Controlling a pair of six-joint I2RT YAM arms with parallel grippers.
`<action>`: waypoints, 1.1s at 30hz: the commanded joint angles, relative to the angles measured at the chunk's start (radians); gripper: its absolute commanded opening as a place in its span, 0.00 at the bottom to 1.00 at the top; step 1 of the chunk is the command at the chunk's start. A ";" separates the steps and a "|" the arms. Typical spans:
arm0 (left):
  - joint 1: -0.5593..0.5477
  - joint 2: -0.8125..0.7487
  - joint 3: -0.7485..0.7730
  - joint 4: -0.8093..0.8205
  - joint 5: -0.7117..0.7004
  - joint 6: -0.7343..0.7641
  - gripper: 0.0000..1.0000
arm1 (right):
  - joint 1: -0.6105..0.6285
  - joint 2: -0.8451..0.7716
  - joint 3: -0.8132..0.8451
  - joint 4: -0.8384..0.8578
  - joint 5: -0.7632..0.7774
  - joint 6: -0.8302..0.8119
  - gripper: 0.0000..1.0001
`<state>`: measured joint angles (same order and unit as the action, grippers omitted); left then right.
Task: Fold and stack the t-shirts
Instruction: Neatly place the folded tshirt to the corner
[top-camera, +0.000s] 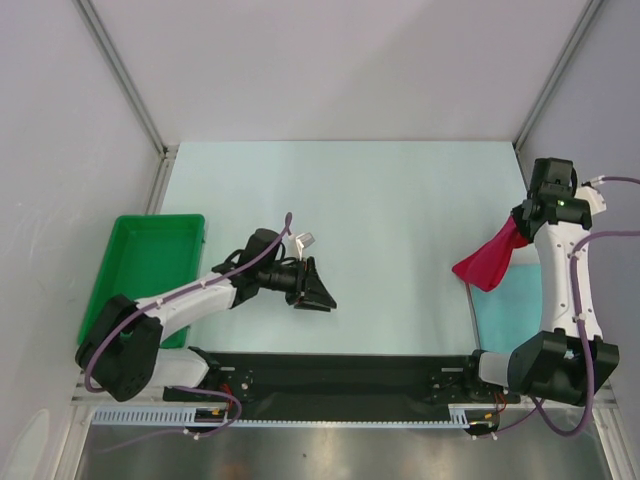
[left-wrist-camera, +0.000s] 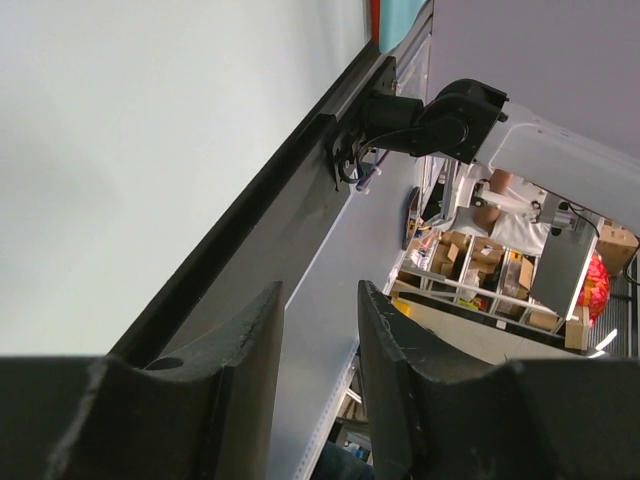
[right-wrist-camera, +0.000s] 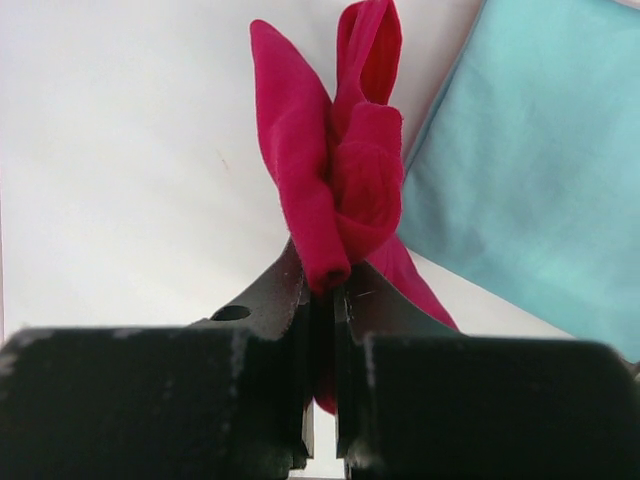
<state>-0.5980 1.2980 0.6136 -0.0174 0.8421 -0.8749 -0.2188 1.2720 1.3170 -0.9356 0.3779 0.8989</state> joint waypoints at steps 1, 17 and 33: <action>0.010 0.010 0.032 0.025 0.043 0.042 0.41 | -0.013 -0.016 0.060 -0.028 0.038 0.025 0.00; 0.014 0.032 0.034 0.025 0.063 0.040 0.41 | -0.108 -0.033 0.076 -0.026 0.032 0.005 0.00; 0.014 0.037 0.020 0.031 0.066 0.033 0.42 | -0.179 -0.117 -0.024 -0.058 -0.019 0.009 0.00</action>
<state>-0.5930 1.3418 0.6212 -0.0170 0.8768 -0.8631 -0.3904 1.1919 1.2999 -0.9844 0.3561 0.9009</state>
